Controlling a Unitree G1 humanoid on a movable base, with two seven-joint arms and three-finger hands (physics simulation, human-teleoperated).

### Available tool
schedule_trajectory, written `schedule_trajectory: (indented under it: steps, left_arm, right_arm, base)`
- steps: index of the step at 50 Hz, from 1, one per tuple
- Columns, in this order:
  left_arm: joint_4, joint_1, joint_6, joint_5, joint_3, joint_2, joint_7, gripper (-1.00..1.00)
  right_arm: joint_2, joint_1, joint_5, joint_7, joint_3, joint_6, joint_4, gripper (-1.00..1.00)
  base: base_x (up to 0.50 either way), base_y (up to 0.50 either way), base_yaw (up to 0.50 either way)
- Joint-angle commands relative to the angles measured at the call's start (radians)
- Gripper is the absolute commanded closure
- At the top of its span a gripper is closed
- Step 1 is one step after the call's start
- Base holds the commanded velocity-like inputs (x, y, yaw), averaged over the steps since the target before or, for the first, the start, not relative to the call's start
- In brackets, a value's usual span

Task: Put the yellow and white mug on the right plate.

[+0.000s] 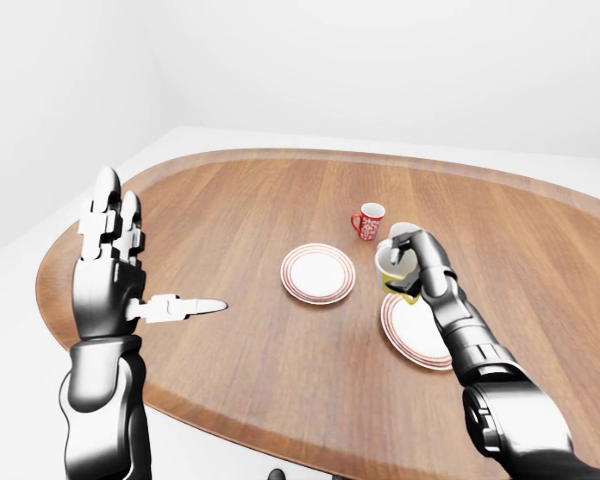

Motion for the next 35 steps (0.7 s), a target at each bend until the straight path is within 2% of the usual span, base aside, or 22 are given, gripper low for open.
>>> schedule_trajectory:
  steps: [1, 35]
  left_arm:
    - [-0.001, 0.004, 0.0, 0.003, -0.004, -0.002, 0.0, -1.0]
    - [0.017, 0.007, 0.0, 0.011, -0.011, -0.006, -0.002, -1.0]
  right_arm:
    - [-0.057, -0.043, 0.05, -0.038, -0.017, 0.0, 0.082, 1.0]
    - [-0.158, -0.101, 0.105, -0.111, -0.043, 0.0, 0.253, 1.0]
  base:
    - [0.0, 0.0, 0.0]
    - [0.0, 0.0, 0.0]
